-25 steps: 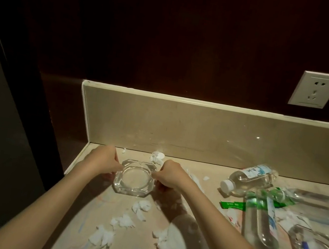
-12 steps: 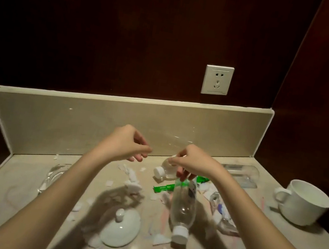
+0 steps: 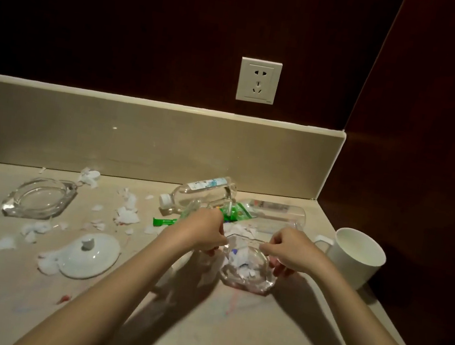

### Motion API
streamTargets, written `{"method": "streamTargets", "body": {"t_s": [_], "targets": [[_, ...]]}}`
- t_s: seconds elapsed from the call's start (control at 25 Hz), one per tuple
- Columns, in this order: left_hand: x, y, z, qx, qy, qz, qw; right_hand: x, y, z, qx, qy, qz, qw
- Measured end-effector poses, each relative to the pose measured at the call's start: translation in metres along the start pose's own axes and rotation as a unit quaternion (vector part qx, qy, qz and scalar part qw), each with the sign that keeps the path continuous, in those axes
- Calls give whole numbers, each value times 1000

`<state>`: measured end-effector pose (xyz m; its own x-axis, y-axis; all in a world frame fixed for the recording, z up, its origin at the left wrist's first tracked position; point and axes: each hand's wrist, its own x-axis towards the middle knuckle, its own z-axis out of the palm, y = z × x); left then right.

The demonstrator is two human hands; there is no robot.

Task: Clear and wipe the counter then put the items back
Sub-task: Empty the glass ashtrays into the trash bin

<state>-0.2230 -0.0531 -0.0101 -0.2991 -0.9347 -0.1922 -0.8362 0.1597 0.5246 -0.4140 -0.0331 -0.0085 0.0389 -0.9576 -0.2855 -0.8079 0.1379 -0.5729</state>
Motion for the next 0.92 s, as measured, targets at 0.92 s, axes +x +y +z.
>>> {"method": "streamTargets", "body": {"t_s": [0.92], "targets": [[-25, -19, -32, -242, 23, -35, 969, -6, -23, -11, 102, -34, -39, 994]]}}
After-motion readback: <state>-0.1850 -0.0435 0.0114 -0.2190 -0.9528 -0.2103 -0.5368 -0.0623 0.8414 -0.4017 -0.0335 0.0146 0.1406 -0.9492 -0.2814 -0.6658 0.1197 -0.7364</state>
